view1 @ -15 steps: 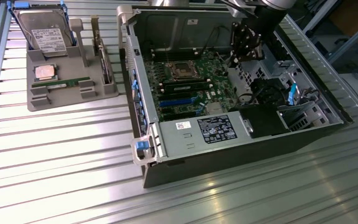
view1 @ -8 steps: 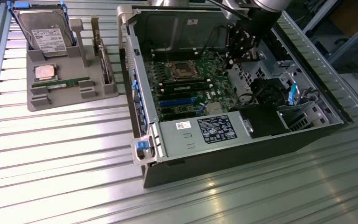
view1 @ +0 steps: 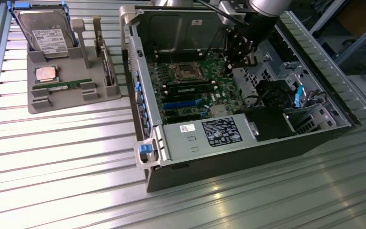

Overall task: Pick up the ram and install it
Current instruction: 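Press down the ram until it locks into place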

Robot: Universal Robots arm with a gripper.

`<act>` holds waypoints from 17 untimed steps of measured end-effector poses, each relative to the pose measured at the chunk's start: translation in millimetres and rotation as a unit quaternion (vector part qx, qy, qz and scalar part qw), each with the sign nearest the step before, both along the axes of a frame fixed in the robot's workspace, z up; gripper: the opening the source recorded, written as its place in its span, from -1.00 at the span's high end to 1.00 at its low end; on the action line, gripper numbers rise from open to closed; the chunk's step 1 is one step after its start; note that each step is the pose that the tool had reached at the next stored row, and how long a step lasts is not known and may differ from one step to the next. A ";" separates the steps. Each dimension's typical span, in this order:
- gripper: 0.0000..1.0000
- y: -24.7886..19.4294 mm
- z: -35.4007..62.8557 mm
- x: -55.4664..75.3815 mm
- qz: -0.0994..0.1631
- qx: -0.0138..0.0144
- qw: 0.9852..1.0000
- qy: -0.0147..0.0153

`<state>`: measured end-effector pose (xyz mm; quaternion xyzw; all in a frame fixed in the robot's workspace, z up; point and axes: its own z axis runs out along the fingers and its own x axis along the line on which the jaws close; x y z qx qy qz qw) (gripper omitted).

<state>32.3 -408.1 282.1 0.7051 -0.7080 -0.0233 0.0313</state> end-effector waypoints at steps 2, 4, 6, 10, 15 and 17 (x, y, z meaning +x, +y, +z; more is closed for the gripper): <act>0.80 0.0 -4.8 -0.9 0.000 0.000 1.000 0.000; 0.80 1.2 -13.8 -2.6 0.000 0.000 1.000 0.000; 0.80 3.1 -18.0 -7.3 0.000 0.000 1.000 0.000; 0.80 3.6 -24.2 -9.5 0.000 0.000 1.000 0.000; 0.80 3.6 -33.8 -12.8 0.000 0.000 1.000 0.000; 0.80 3.6 -37.0 -13.7 0.000 0.000 1.000 0.000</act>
